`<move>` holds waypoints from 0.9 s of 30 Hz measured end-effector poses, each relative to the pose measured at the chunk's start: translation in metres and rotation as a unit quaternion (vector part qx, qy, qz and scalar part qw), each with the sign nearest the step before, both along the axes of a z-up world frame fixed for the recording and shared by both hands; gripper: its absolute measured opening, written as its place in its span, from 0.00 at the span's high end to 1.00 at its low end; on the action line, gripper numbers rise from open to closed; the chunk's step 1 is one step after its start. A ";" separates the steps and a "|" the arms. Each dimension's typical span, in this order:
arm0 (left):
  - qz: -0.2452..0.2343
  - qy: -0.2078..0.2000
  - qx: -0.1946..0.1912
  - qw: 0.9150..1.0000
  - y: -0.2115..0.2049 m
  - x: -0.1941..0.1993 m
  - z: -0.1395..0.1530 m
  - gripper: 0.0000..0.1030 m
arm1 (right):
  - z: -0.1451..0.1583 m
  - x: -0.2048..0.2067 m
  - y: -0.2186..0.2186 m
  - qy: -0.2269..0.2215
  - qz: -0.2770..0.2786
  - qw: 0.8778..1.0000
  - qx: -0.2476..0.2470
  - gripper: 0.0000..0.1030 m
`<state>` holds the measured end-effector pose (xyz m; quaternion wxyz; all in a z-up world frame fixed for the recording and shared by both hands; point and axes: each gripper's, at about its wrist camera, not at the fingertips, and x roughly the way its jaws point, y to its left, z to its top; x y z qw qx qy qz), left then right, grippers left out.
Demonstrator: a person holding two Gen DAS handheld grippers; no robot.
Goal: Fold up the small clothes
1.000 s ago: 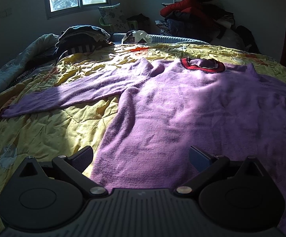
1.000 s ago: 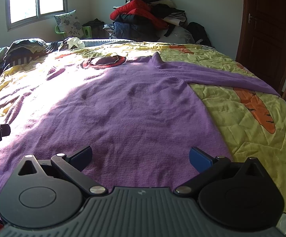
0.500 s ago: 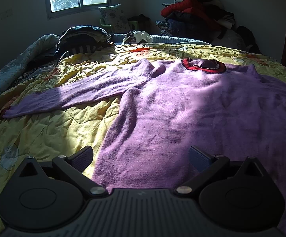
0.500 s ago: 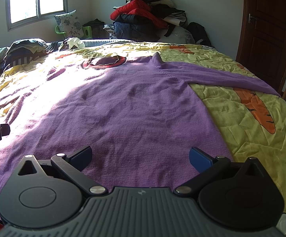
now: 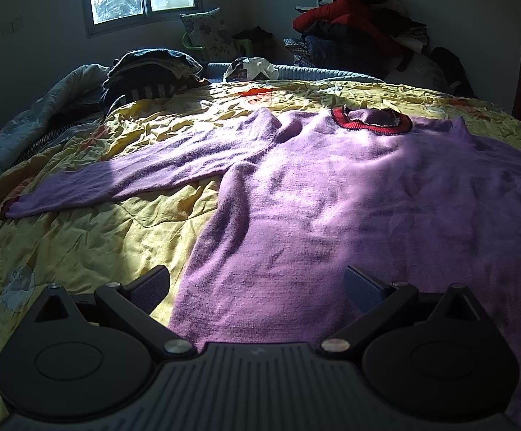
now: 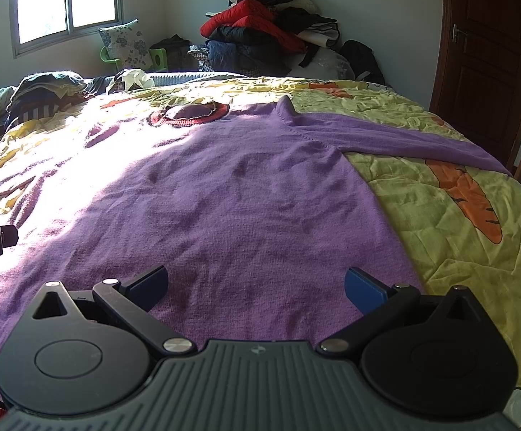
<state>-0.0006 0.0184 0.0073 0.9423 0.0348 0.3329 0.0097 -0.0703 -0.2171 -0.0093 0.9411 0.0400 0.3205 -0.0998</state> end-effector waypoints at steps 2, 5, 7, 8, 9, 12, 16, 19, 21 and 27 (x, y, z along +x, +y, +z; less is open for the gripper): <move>0.003 -0.002 0.000 1.000 0.002 0.001 0.002 0.00 | 0.000 0.000 0.000 0.000 0.000 1.000 0.000 0.00; 0.006 -0.002 0.000 1.000 0.004 0.002 0.004 0.00 | 0.000 0.000 0.000 0.000 0.000 1.000 0.001 0.00; 0.006 -0.002 0.000 1.000 0.004 0.002 0.004 0.00 | 0.000 0.000 0.000 0.000 0.000 1.000 0.000 0.00; 0.006 -0.002 0.000 1.000 0.004 0.002 0.004 0.00 | 0.000 0.000 0.000 0.000 -0.001 1.000 0.000 0.00; 0.007 -0.002 0.001 1.000 0.003 0.002 0.003 0.00 | 0.000 0.000 -0.001 0.000 -0.001 1.000 0.001 0.00; 0.006 -0.001 0.001 1.000 0.003 0.002 0.003 0.00 | 0.000 0.000 -0.001 0.000 -0.001 1.000 0.001 0.00; 0.006 0.000 0.002 1.000 0.003 0.002 0.002 0.00 | 0.000 0.000 -0.002 -0.001 -0.001 1.000 0.001 0.00; 0.006 0.002 0.003 1.000 0.000 0.001 -0.001 0.00 | 0.000 0.000 -0.002 -0.001 -0.001 1.000 0.001 0.00; 0.006 0.003 0.003 1.000 0.000 0.001 -0.001 0.00 | 0.000 0.000 -0.002 -0.001 -0.001 1.000 0.002 0.00; 0.000 -0.001 0.001 1.000 -0.004 0.003 -0.001 0.00 | 0.000 0.002 -0.009 -0.006 0.001 1.000 0.014 0.00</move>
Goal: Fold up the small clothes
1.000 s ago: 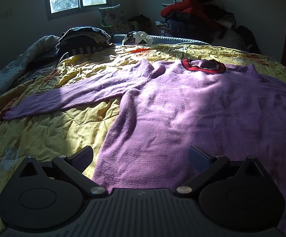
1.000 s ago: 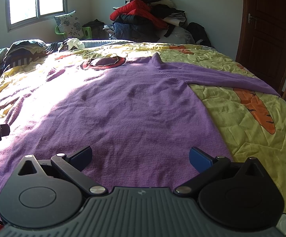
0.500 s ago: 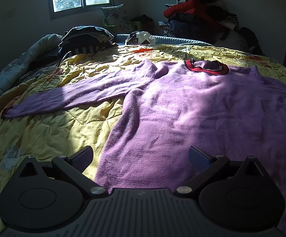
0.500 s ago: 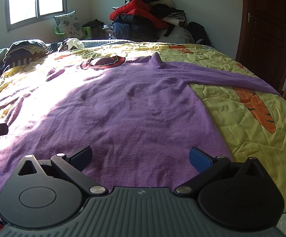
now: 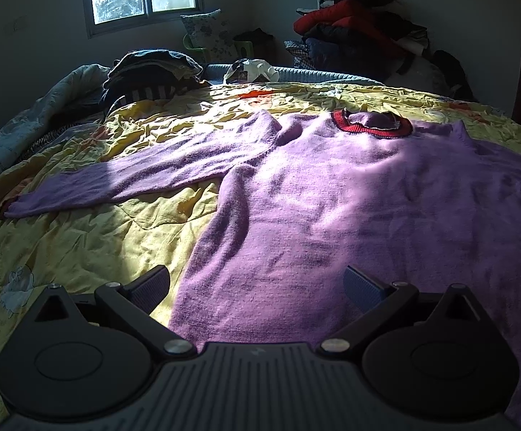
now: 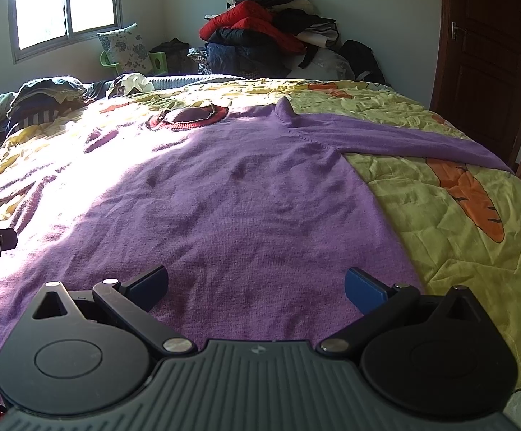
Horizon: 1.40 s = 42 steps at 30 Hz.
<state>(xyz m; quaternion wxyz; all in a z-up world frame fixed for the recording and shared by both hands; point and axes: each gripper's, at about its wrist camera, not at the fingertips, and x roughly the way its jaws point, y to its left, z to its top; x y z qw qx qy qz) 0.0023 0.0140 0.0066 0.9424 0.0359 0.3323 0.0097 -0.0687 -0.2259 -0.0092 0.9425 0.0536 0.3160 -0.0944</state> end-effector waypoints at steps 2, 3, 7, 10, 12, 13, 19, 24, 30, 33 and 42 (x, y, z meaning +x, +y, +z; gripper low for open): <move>-0.003 0.001 0.000 1.000 -0.002 0.002 0.000 0.00 | 0.001 0.002 -0.005 -0.003 -0.002 1.000 0.014 0.00; -0.004 0.002 0.001 1.000 -0.002 0.002 -0.001 0.00 | 0.001 0.003 -0.007 -0.004 -0.005 1.000 0.021 0.00; -0.005 0.005 0.005 1.000 -0.006 0.007 -0.003 0.00 | 0.003 0.010 -0.014 -0.008 -0.015 0.999 0.033 0.00; -0.005 0.008 0.005 1.000 -0.008 0.010 -0.004 0.00 | 0.005 0.014 -0.016 -0.011 -0.015 0.999 0.034 0.00; -0.005 0.009 0.007 1.000 -0.010 0.013 -0.004 0.00 | 0.006 0.017 -0.017 -0.012 -0.014 0.999 0.036 0.00; -0.006 0.009 0.007 1.000 -0.010 0.013 -0.004 0.00 | 0.006 0.018 -0.018 -0.013 -0.013 0.999 0.037 0.00; -0.006 0.012 0.008 1.000 -0.014 0.020 -0.004 0.00 | 0.007 0.025 -0.022 -0.014 -0.011 0.999 0.033 0.00; -0.007 0.013 0.014 1.000 -0.020 0.030 -0.001 0.00 | 0.013 0.033 -0.049 -0.032 -0.021 0.998 0.047 0.00; -0.013 0.015 0.027 0.999 -0.031 0.046 0.003 0.00 | 0.016 0.046 -0.106 -0.060 -0.028 0.996 0.056 0.00; -0.015 0.018 0.030 0.999 -0.034 0.055 0.005 0.00 | 0.015 0.051 -0.147 -0.065 -0.065 0.994 0.064 0.00; -0.025 0.027 0.028 0.999 -0.049 0.076 0.015 0.00 | -0.013 0.065 -0.324 -0.101 -0.207 0.939 0.256 0.00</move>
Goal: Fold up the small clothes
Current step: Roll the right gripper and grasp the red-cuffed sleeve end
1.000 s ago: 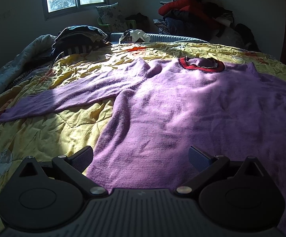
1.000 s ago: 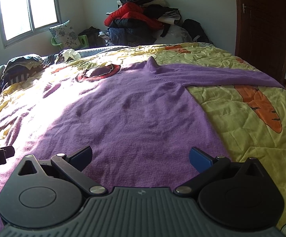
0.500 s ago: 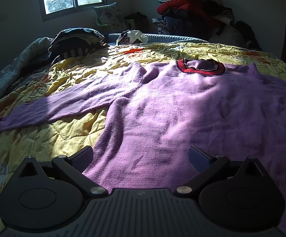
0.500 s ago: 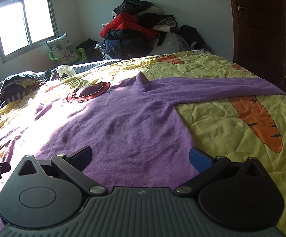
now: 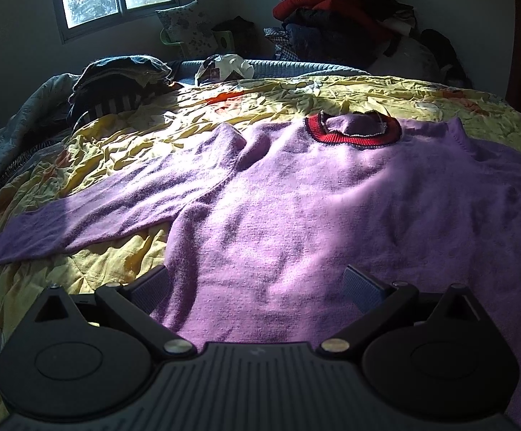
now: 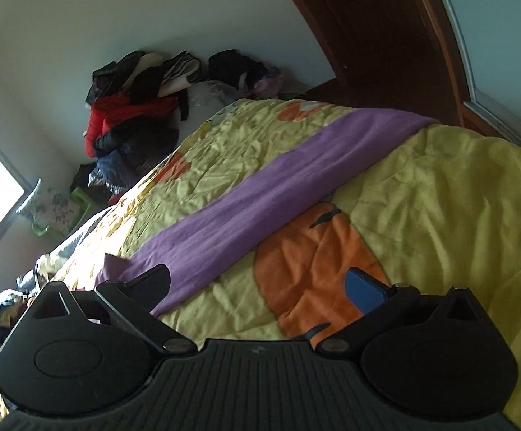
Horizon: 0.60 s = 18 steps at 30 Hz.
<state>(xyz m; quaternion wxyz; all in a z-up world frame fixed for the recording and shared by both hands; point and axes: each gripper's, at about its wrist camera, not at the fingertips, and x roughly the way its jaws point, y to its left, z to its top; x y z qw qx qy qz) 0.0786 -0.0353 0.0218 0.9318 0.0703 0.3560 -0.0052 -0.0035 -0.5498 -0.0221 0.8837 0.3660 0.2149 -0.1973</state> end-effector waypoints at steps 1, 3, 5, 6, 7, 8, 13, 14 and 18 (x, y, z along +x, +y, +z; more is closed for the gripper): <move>-0.001 -0.001 0.004 1.000 -0.003 0.001 0.001 0.00 | -0.007 0.004 -0.016 -0.005 -0.009 1.000 0.019 0.00; -0.005 -0.002 0.015 1.000 -0.011 0.005 0.001 0.00 | -0.022 0.010 -0.045 -0.021 -0.025 0.997 0.065 0.00; -0.007 -0.001 0.024 1.000 -0.017 0.007 0.000 0.00 | -0.033 0.013 -0.065 -0.063 -0.031 0.993 0.098 0.01; -0.008 0.001 0.027 1.000 -0.021 0.010 -0.001 0.00 | -0.036 0.017 -0.074 -0.073 -0.039 0.991 0.105 0.01; -0.008 0.002 0.029 1.000 -0.024 0.011 -0.002 0.00 | -0.037 0.021 -0.080 -0.077 -0.044 0.991 0.103 0.01; -0.009 0.005 0.031 0.999 -0.028 0.013 -0.003 0.00 | -0.039 0.025 -0.085 -0.082 -0.045 0.990 0.101 0.01; -0.016 0.006 0.039 0.999 -0.042 0.018 -0.006 0.00 | -0.047 0.040 -0.123 -0.125 -0.089 0.982 0.111 0.07; -0.018 0.007 0.041 0.999 -0.044 0.019 -0.007 0.00 | -0.048 0.040 -0.134 -0.134 -0.100 0.979 0.115 0.10; -0.021 0.008 0.049 0.999 -0.050 0.024 -0.012 0.00 | -0.054 0.051 -0.160 -0.142 -0.125 0.974 0.127 0.25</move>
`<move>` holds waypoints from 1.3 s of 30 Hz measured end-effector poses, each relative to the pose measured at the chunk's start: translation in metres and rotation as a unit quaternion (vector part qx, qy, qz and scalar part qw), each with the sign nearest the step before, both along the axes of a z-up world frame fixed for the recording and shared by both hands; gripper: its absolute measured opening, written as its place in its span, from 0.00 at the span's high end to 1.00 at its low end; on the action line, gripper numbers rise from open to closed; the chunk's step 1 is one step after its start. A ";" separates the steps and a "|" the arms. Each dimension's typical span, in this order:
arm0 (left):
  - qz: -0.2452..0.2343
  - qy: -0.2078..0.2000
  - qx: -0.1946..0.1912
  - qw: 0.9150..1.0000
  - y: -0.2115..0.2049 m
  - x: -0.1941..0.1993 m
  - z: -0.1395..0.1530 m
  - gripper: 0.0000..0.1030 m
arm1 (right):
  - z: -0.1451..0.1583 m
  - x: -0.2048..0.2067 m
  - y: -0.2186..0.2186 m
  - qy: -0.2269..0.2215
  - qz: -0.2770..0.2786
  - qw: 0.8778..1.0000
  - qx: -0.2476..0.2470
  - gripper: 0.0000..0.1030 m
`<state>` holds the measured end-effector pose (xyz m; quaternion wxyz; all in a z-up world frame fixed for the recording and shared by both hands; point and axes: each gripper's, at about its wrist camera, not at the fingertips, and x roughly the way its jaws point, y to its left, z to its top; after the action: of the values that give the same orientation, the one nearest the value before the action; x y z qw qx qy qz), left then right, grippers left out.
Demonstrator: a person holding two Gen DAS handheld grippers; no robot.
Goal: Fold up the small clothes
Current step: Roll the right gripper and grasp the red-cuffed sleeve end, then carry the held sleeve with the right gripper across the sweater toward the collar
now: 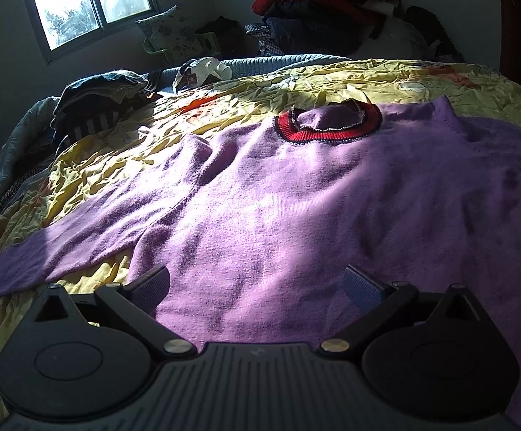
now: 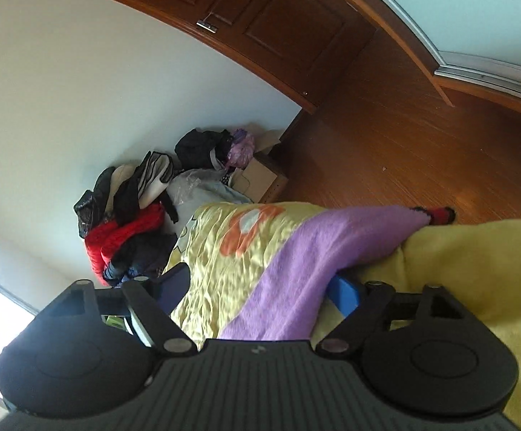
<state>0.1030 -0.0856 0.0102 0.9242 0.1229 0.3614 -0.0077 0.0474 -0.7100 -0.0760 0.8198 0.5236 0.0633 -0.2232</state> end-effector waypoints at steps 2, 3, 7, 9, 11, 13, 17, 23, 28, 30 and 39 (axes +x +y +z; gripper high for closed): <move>-0.001 0.000 0.005 1.000 -0.002 0.002 -0.002 0.00 | -0.002 0.004 -0.010 0.003 -0.007 1.000 0.004 0.42; -0.002 -0.001 0.007 1.000 -0.002 0.002 -0.002 0.00 | -0.005 0.006 -0.015 0.006 -0.009 1.000 0.010 0.49; -0.003 -0.003 0.012 1.000 -0.003 0.003 -0.004 0.00 | -0.016 0.015 -0.024 0.041 -0.039 0.998 0.037 0.88; -0.002 -0.002 0.011 1.000 0.000 0.004 -0.004 0.00 | -0.011 0.021 -0.017 0.058 -0.036 0.998 0.011 0.88; 0.001 -0.005 0.012 1.000 0.003 0.004 -0.003 0.00 | 0.005 0.032 -0.001 0.078 -0.017 0.996 -0.040 0.88; 0.004 -0.011 0.015 1.000 0.007 0.003 -0.001 0.00 | 0.026 0.040 0.024 0.086 0.021 0.991 -0.103 0.88; 0.013 -0.019 0.018 1.000 0.017 0.000 0.002 0.00 | 0.068 0.077 0.103 0.107 0.123 0.955 -0.249 0.88; 0.022 -0.023 0.029 0.999 0.031 -0.006 0.000 0.00 | 0.081 0.132 0.224 0.134 0.247 0.881 -0.380 0.88; 0.031 -0.017 0.025 0.999 0.049 -0.007 -0.003 0.00 | 0.056 0.159 0.310 0.178 0.313 0.812 -0.459 0.88; 0.038 -0.012 0.017 0.999 0.057 -0.006 -0.004 0.00 | 0.042 0.162 0.344 0.207 0.331 0.771 -0.503 0.87; 0.040 -0.002 -0.008 0.999 0.069 -0.005 -0.010 0.00 | 0.023 0.123 0.401 0.219 0.324 0.695 -0.603 0.22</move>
<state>0.0980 -0.0169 0.0005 0.9253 0.1011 0.3645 0.0265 0.1702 -0.3088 -0.0535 0.9441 -0.1996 0.2590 -0.0427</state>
